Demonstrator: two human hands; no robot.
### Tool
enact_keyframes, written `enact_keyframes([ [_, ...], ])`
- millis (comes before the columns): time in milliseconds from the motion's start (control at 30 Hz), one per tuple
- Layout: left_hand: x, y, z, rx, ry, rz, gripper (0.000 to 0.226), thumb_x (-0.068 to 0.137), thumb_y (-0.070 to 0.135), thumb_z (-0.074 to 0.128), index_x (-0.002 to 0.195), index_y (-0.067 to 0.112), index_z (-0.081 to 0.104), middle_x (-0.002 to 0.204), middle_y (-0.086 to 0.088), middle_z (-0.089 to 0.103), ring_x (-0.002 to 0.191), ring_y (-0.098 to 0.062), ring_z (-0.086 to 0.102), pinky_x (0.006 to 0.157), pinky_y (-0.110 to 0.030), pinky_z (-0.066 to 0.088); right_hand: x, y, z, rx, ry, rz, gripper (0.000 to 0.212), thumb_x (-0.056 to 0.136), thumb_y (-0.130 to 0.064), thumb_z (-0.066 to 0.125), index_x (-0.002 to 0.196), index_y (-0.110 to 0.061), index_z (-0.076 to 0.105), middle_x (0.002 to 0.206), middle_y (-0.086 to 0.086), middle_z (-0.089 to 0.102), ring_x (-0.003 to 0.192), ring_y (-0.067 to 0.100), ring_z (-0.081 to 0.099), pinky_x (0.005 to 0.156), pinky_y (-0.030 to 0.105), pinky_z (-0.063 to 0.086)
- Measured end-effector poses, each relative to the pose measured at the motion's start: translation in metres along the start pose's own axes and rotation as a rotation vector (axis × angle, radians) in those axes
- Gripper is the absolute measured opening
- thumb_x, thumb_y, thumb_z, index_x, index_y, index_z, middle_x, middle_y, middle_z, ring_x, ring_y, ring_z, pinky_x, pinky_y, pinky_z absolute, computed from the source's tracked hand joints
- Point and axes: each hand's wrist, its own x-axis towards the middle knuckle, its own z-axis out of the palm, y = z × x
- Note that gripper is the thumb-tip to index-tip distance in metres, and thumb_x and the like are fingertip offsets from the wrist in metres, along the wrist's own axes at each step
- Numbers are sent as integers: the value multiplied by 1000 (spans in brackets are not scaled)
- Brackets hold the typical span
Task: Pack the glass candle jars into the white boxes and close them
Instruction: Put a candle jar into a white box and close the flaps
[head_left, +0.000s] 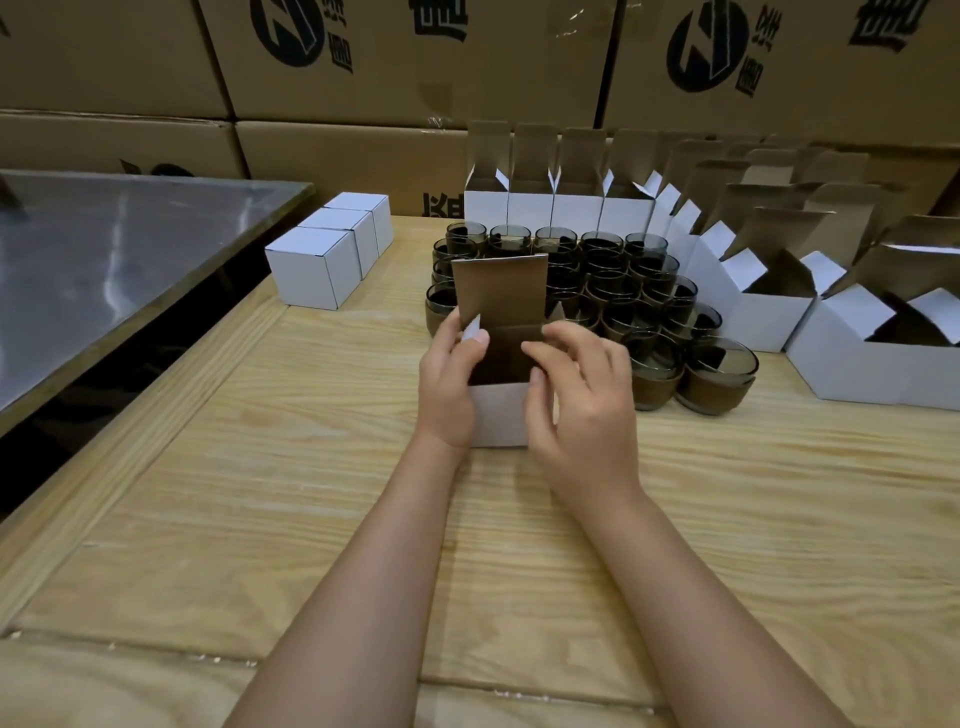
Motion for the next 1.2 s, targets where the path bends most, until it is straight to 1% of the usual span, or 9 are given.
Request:
enact_keyframes([
  [167, 3, -2, -1, -53, 203, 13, 44, 74, 35, 45, 113, 16, 57, 122, -12, 58, 112, -21, 58, 91, -40, 48, 0, 7, -1, 263, 12, 372, 23, 91, 1, 49, 105, 0, 67, 108, 9, 50, 88, -8, 48, 73, 3, 37],
  [300, 2, -2, -4, -95, 220, 45, 19, 74, 21, 39, 89, 25, 50, 87, -6, 53, 67, -11, 56, 51, -23, 44, 1, 11, 0, 404, -45, 525, 29, 93, 1, 45, 106, -9, 68, 106, 0, 45, 88, -18, 46, 72, 0, 35],
  [400, 1, 1, -4, -48, 229, 83, 24, 75, 17, 36, 92, 27, 48, 83, -8, 55, 71, -20, 55, 56, -28, 45, 3, 13, 3, 471, -87, 599, 34, 97, -4, 40, 108, -22, 66, 107, -10, 43, 93, -17, 44, 78, 1, 35],
  [500, 1, 3, -2, 97, 151, 126, 29, 73, 18, 31, 85, 19, 57, 89, -5, 58, 91, -27, 53, 80, -44, 43, 3, 16, 5, 517, -113, 630, 34, 99, -7, 37, 107, -29, 61, 108, -18, 39, 97, -20, 41, 81, -1, 32],
  [633, 1, 2, -3, 68, 134, 68, 46, 77, 22, 27, 106, 19, 62, 114, -3, 62, 118, -26, 54, 100, -47, 42, 1, 17, 6, 518, -133, 590, 32, 99, -6, 38, 110, -24, 62, 111, -9, 39, 99, -23, 38, 82, -4, 28],
  [800, 3, 2, -4, 20, 188, 40, 43, 77, 26, 35, 109, 10, 60, 95, 2, 67, 84, -9, 64, 68, -30, 48, 1, 17, 5, 520, -136, 558, 31, 99, -6, 39, 113, -18, 63, 109, -16, 38, 99, -22, 39, 81, -3, 30],
  [933, 2, 1, -4, 24, 182, 25, 44, 73, 25, 39, 109, 10, 60, 83, 5, 66, 68, -4, 60, 56, -24, 44, 5, 17, -3, 446, -131, 497, 28, 98, -12, 44, 122, -13, 60, 113, -11, 44, 105, -9, 44, 91, 11, 35],
  [1067, 0, 0, -3, 51, 142, 13, 50, 73, 23, 37, 116, 6, 57, 82, 3, 62, 64, -2, 57, 52, -17, 45, 16, 38, -23, 45, 12, 413, 35, 93, -30, 47, 124, -16, 58, 122, 2, 54, 115, 18, 41, 95, 30, 31],
  [1200, 0, 1, -2, 69, 138, 29, 54, 74, 22, 36, 120, 1, 54, 87, 0, 62, 64, 1, 58, 54, -15, 45, 10, 66, -33, -351, -306, 492, 42, 92, -47, 50, 122, -19, 59, 141, 4, 43, 137, 28, 20, 112, 45, 10],
])
